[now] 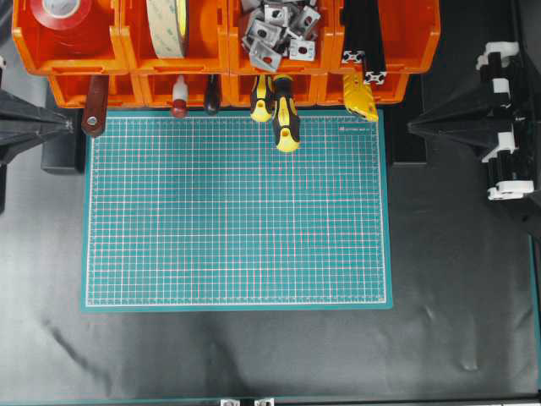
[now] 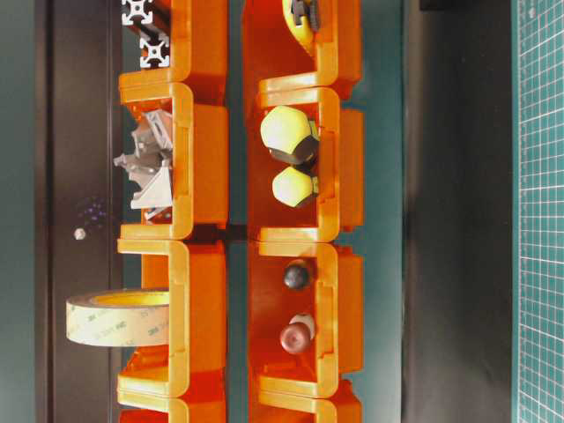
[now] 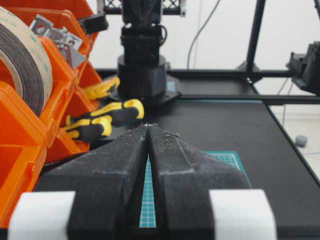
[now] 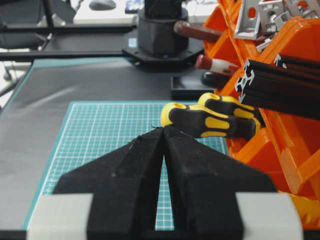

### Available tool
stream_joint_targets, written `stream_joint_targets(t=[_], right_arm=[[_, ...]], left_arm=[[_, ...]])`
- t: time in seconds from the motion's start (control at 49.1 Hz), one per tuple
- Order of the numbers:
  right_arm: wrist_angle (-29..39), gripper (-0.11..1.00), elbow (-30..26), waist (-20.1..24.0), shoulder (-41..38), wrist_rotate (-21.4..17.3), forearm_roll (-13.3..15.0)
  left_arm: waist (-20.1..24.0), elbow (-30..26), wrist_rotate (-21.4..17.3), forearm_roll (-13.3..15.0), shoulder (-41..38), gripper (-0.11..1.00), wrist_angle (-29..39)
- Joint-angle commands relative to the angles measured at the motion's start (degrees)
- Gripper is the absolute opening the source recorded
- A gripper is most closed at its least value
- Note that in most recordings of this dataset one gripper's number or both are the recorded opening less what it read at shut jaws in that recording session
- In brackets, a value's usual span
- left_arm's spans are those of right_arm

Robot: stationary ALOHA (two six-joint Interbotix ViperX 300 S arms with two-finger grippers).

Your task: Pick red screwdriver from container rack with left arm.

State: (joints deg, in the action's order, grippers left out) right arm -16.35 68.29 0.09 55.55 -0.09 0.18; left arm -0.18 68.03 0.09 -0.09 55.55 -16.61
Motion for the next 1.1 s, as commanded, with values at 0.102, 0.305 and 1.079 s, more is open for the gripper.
stream_joint_targets(t=[0.102,0.305,1.079], right_arm=[[-2.37,0.00,-1.67,0.00,-0.44,-1.41,-0.35],[-5.54,0.00,-1.76,0.62,-0.44,-2.55,-0.44],[-4.31,0.00,-2.11,1.58,-0.26,-4.57,-0.44]], left_arm=[[-0.44,-9.14,1.85,-2.72,-1.85,0.02,5.80],[-3.87,-19.25,1.93,-2.81,-3.34,0.00,17.40],[-30.15,-58.10,6.94,-37.35,-31.03,0.00,84.20]])
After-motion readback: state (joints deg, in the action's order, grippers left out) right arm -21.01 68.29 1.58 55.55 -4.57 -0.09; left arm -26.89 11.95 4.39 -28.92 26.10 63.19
